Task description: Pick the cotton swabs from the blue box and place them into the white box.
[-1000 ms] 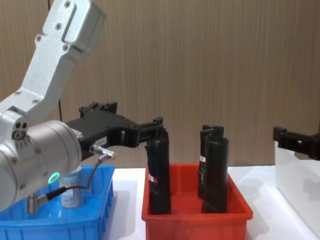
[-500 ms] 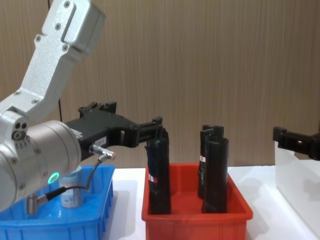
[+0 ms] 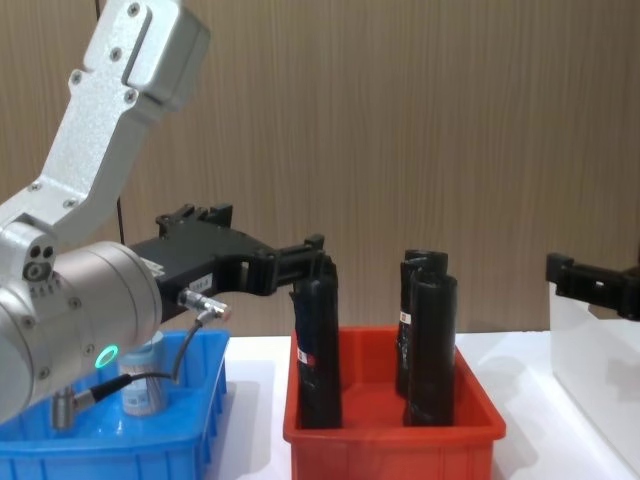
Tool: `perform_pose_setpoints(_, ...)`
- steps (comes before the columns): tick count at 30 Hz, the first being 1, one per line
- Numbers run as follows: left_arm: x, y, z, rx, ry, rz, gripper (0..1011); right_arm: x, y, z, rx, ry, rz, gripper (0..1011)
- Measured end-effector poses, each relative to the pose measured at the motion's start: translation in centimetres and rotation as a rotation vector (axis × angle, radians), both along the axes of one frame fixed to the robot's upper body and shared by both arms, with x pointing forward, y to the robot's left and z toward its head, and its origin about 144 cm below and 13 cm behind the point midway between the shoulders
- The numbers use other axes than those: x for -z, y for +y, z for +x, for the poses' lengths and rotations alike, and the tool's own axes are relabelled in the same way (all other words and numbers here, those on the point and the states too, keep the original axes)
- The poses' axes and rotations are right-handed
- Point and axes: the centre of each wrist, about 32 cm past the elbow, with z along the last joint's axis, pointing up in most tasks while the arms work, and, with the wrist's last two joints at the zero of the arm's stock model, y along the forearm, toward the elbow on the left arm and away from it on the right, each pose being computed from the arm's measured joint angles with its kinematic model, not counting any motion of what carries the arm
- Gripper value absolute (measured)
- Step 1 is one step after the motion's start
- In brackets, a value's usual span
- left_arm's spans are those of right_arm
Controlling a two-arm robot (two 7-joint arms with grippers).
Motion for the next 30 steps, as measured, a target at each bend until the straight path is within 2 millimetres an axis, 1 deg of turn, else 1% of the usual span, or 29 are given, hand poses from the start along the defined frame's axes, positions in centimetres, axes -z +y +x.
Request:
perform_pose_setpoints(16, 0.0, 0.0, 0.0, 0.000, 0.000, 0.000, 1004, -0.1, 0.0, 0.0, -0.001, 0.000, 0.000, 1002)
perform_pose_setpoints(22, 0.0, 0.0, 0.0, 0.000, 0.000, 0.000, 1004, -1.3, 0.1, 0.6, -0.025, 0.000, -0.006, 1002)
perform_pose_setpoints(25, 0.0, 0.0, 0.0, 0.000, 0.000, 0.000, 1004, -2.2, 0.1, 1.4, -0.056, 0.000, -0.009, 1002)
perform_pose_setpoints(30, 0.0, 0.0, 0.0, 0.000, 0.000, 0.000, 1004, -3.0, -0.2, 2.6, -0.103, 0.003, -0.011, 1002)
